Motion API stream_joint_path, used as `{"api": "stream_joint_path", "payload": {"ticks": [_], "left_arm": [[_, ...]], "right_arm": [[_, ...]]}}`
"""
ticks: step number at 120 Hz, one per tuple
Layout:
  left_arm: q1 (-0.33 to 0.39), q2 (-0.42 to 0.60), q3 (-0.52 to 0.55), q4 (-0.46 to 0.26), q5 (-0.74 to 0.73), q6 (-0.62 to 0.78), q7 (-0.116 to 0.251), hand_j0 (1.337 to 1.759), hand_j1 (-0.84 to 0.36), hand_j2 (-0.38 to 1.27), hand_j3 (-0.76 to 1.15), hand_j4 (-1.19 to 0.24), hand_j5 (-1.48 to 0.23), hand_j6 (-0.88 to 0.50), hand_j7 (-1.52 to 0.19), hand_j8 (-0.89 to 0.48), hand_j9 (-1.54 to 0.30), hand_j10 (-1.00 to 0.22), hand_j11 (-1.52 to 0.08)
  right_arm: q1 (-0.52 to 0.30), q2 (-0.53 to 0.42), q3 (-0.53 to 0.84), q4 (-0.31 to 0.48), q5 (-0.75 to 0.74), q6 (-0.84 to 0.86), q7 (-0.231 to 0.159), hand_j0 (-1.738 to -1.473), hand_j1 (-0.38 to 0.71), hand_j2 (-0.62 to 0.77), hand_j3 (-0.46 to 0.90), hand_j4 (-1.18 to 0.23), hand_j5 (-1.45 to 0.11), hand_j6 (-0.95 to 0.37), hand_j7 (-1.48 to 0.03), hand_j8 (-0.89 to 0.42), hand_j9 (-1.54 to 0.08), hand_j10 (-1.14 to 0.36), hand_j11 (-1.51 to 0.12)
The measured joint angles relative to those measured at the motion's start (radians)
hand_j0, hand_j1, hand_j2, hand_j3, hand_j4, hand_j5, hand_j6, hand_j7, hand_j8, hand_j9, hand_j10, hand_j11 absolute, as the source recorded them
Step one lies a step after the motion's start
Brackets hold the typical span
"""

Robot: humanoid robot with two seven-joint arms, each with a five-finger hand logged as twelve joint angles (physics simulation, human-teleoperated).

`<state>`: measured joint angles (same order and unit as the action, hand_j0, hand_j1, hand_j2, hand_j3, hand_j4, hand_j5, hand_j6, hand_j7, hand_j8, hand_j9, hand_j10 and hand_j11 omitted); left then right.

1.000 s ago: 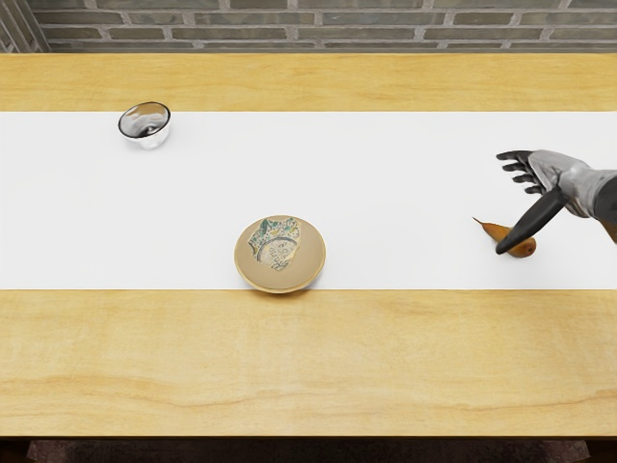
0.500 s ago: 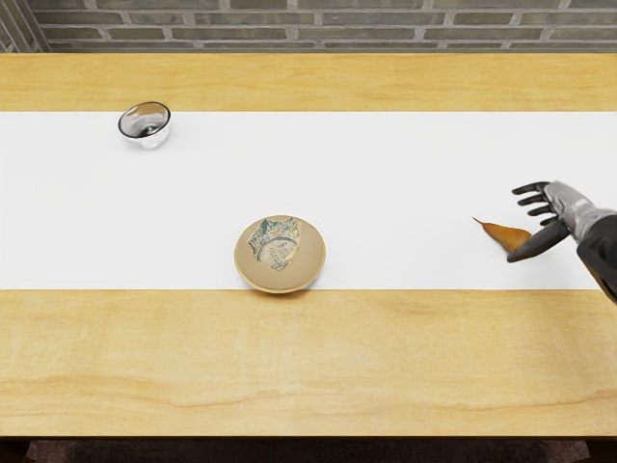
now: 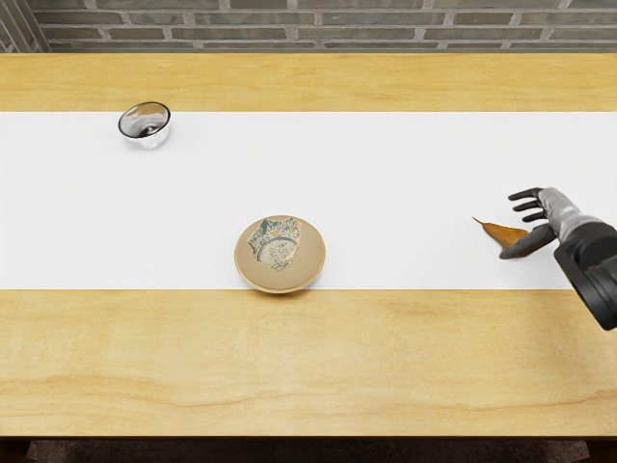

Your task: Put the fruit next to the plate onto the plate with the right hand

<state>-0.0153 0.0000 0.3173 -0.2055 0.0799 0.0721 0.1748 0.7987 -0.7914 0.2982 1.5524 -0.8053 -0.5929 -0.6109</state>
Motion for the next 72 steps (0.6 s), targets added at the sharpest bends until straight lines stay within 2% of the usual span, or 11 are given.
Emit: {"api": "stream_joint_path", "payload": {"ticks": [28,72], "left_arm": [[0.0,0.0,0.0,0.0,0.0,0.0,0.0,1.658,0.35,0.0,0.0,0.0,0.0,0.0,0.0,0.0,0.0,0.0,0.0],[0.0,0.0,0.0,0.0,0.0,0.0,0.0,1.658,0.35,0.0,0.0,0.0,0.0,0.0,0.0,0.0,0.0,0.0,0.0]], "right_arm": [[-0.008,0.033,-0.001,-0.031,-0.005,-0.015,0.0,-1.658,0.08,-0.07,0.0,-0.36,-0.47,-0.37,-0.47,-0.36,-0.47,-0.36,-0.47],[-0.014,0.045,0.001,-0.037,0.0,-0.018,0.0,-1.658,0.2,-0.09,0.0,-0.46,-0.6,-0.46,-0.6,-0.46,-0.6,-0.46,-0.6]]}}
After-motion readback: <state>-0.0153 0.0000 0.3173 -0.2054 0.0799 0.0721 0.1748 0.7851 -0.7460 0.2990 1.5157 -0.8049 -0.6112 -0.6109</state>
